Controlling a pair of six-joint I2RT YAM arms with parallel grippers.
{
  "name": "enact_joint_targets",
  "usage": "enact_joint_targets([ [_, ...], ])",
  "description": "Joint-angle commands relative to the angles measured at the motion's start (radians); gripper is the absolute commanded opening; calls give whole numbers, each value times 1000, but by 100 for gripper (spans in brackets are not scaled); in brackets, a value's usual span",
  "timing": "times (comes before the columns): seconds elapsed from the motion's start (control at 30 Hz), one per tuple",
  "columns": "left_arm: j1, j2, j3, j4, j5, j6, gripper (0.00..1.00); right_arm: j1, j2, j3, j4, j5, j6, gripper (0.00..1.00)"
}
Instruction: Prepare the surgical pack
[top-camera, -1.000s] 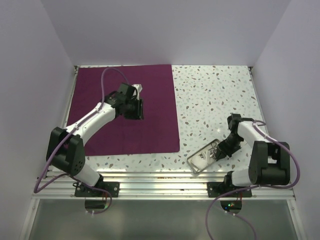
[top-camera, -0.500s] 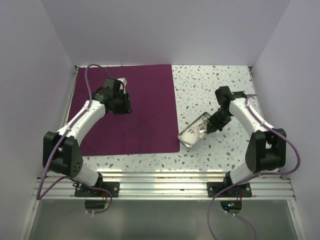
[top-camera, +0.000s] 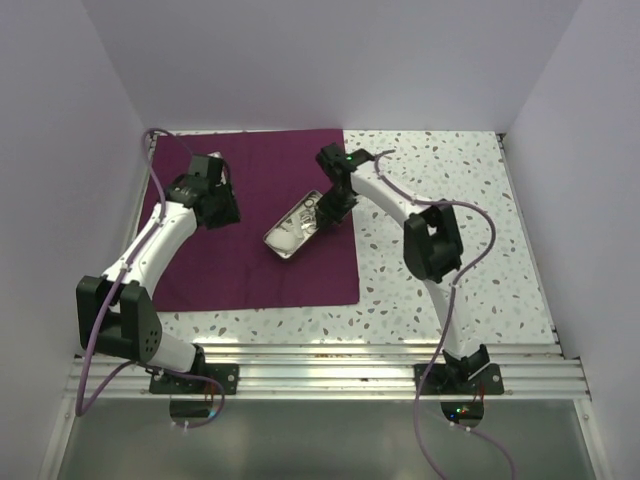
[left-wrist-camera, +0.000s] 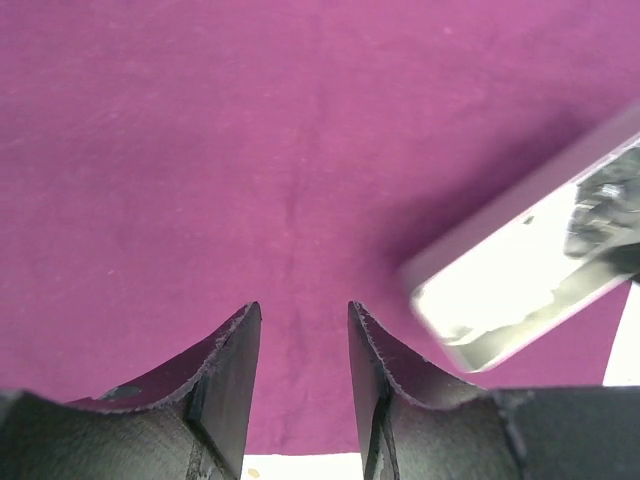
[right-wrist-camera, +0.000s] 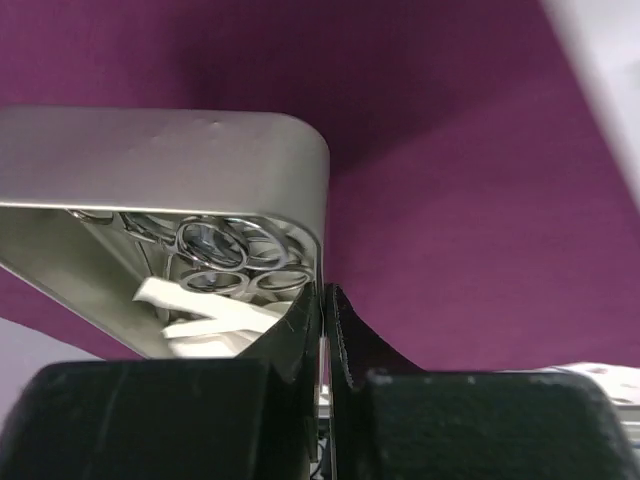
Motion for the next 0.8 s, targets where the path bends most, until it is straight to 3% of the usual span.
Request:
enact_joint_targets([
  [0.0, 23, -34, -15, -21, -63, -43, 44, 70, 74, 172, -49, -27, 115, 0],
  [0.17, 38, -29, -21, -35, -75, -55, 43, 151, 212, 322, -58, -33, 175, 0],
  [0.47, 49, -28, -47, -38, -67, -53, 43, 199, 261, 324, -3, -41, 189, 2],
  [0.6, 58, -28, -61, -38, -63, -44, 44, 197, 257, 341, 10, -47, 128, 30],
  [0.77, 83, -26, -59, -33, -52, -29, 45, 173, 180, 349, -9, -18, -97, 42],
])
